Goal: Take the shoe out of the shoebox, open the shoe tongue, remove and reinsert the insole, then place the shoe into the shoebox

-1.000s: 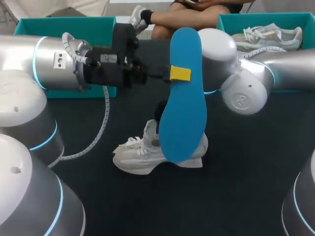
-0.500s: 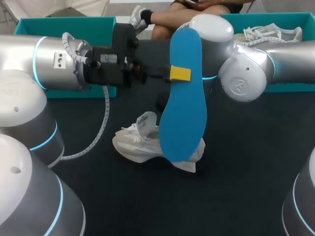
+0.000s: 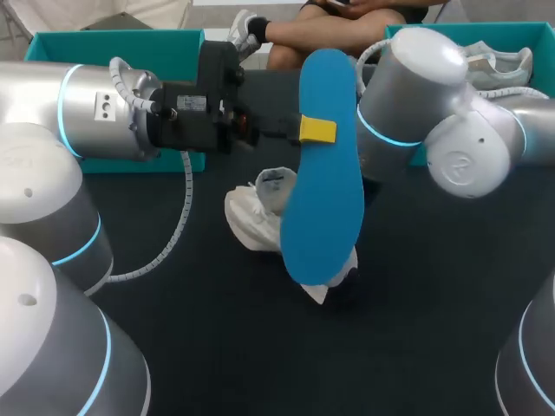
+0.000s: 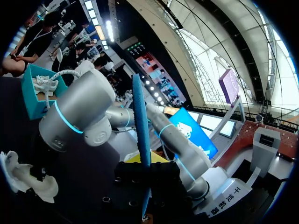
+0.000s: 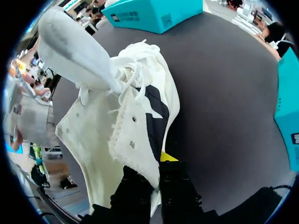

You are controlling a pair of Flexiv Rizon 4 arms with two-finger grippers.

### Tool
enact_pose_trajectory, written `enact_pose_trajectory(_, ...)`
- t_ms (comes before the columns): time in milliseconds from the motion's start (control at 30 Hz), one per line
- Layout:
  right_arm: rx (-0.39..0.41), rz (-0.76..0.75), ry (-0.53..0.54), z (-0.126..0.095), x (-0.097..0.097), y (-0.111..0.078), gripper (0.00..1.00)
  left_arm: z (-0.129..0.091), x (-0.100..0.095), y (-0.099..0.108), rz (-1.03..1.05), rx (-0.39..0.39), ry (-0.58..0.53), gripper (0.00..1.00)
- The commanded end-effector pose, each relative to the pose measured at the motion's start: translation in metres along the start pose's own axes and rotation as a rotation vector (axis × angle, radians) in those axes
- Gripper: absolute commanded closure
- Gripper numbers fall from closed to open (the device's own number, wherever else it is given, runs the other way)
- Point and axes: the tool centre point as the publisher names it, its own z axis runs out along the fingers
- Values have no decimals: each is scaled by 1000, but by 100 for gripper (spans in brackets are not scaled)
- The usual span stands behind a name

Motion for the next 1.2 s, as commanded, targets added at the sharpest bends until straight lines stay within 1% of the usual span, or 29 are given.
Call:
enact_pose_trajectory(33, -164, 169, 12, -1, -1, -9, 100, 1, 0, 1, 0, 1, -1, 100)
enact_pose_trajectory(167, -164, 169, 12, -1, -1, -9, 100, 1, 0, 1, 0, 1, -1, 100)
enact_pose_trajectory(200, -184, 229, 31, -4, -2, -9, 100, 1, 0, 1, 0, 1, -1, 100)
enact_pose_trajectory(267, -191, 285, 2, -5, 0, -7, 100, 1, 0, 1, 0, 1, -1, 100)
enact_pose_trajectory(367, -186, 312, -16, -1, 7, -4, 100, 1, 0, 1, 0, 1, -1, 100)
enact_pose_trajectory(500, -229, 360, -16, 7, 17, -4, 100, 1, 0, 1, 0, 1, -1, 100)
enact_pose_trajectory(633, -253, 365, -15, 16, 24, -3, 100, 1, 0, 1, 0, 1, -1, 100)
enact_pose_trajectory(833, -280, 379, -25, 22, 26, -3, 100, 1, 0, 1, 0, 1, -1, 100)
enact_pose_trajectory(1100, -266, 406, -75, 35, 24, -4, 100, 1, 0, 1, 0, 1, -1, 100)
enact_pose_trajectory(1200, -269, 419, -78, 38, 24, -5, 100, 1, 0, 1, 0, 1, -1, 100)
